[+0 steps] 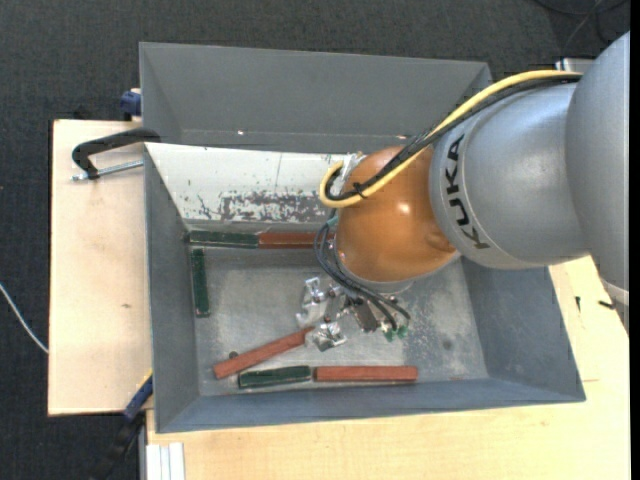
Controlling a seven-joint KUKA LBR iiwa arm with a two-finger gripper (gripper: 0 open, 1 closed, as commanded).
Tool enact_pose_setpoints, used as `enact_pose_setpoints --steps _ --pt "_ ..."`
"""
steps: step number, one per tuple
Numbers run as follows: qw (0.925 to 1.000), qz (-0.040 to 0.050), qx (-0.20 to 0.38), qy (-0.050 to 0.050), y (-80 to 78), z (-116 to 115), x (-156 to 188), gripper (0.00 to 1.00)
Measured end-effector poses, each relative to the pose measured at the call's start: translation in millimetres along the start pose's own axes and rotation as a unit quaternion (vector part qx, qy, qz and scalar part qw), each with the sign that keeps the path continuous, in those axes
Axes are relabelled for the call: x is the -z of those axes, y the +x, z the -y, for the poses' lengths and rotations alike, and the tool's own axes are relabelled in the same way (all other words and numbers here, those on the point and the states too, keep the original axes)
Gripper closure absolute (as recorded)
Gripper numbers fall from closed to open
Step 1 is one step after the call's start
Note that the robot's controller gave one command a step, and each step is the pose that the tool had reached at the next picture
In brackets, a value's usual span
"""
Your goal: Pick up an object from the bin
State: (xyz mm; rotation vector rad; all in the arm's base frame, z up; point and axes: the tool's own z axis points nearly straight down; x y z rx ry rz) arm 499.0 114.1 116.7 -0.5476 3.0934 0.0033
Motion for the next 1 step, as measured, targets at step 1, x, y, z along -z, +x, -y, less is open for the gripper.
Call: enact_pose_setpoints --steps 1 --pt "1.0000 0.0043 -0.006 0.001 2.6 12.8 4.8 1.00"
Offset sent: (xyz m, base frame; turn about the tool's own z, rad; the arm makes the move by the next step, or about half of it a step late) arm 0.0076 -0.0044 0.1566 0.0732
